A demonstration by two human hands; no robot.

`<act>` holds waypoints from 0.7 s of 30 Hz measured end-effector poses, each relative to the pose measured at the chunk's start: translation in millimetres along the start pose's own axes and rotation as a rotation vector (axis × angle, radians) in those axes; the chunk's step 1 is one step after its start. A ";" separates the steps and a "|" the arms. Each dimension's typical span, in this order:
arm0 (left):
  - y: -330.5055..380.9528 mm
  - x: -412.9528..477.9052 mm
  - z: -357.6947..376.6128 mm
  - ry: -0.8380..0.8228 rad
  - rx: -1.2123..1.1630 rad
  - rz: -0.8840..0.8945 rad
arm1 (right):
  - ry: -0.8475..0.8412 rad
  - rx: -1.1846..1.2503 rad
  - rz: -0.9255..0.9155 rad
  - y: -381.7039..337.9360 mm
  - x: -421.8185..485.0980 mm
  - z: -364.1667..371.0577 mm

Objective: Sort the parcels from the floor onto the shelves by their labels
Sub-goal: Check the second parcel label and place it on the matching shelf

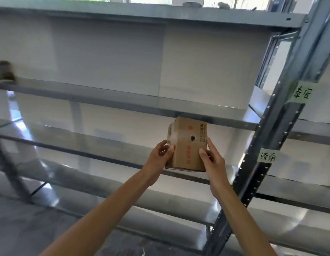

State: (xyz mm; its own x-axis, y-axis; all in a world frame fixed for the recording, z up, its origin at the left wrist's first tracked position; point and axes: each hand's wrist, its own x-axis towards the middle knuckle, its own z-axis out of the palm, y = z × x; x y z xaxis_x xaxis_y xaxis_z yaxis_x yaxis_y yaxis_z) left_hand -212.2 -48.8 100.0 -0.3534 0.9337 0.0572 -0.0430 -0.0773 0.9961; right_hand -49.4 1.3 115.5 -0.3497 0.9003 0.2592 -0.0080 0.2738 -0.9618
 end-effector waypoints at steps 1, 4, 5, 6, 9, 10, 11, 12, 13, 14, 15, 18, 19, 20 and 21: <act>0.5 0.0 -13.2 0.010 0.007 0.005 | -0.016 -0.005 -0.006 0.3 4.0 12.7; -0.5 -0.8 -50.9 -0.002 0.037 0.010 | -0.053 -0.020 -0.018 -0.8 12.4 51.0; -0.6 -1.7 -62.5 -0.005 0.037 0.006 | -0.061 -0.023 -0.028 -1.9 13.8 63.4; -1.3 -2.5 -74.1 -0.004 0.032 0.001 | -0.068 -0.026 -0.041 -2.1 15.0 75.4; -3.5 -5.6 -105.6 -0.027 0.043 0.012 | -0.095 -0.032 -0.062 -0.8 17.1 106.8; -4.6 -5.9 -115.2 -0.033 0.043 0.019 | -0.105 -0.037 -0.066 0.0 17.8 115.8; -5.3 -6.7 -124.3 -0.034 0.040 0.021 | -0.113 -0.044 -0.069 1.2 18.6 124.0; -6.1 -6.7 -132.4 -0.036 0.036 0.019 | -0.117 -0.049 -0.071 2.2 19.7 131.2; -7.2 -6.3 -139.1 -0.040 0.032 0.015 | -0.121 -0.052 -0.071 3.1 20.8 137.2; -7.3 -5.7 -145.0 -0.041 0.023 0.016 | -0.126 -0.054 -0.069 4.1 22.4 142.9; -7.1 -4.9 -149.4 -0.041 0.015 0.013 | -0.127 -0.056 -0.067 5.0 24.2 147.0; -5.6 2.4 -163.0 -0.026 -0.013 -0.004 | -0.137 -0.068 -0.072 4.9 36.7 160.3; -4.1 6.6 -168.0 -0.025 -0.025 -0.005 | -0.142 -0.072 -0.076 4.6 42.9 165.7; -2.9 12.0 -173.2 -0.023 -0.036 -0.006 | -0.144 -0.075 -0.081 4.9 49.8 171.4; -1.9 18.1 -178.6 -0.019 -0.047 -0.008 | -0.144 -0.074 -0.089 5.8 57.0 177.4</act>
State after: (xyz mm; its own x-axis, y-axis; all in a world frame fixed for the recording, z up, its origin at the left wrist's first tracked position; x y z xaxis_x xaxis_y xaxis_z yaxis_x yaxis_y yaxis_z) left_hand -385.4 -94.2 87.1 -0.3347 0.9410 0.0505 -0.0899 -0.0853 0.9923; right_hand -235.6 -5.9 109.0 -0.4816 0.8149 0.3225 0.0223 0.3792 -0.9250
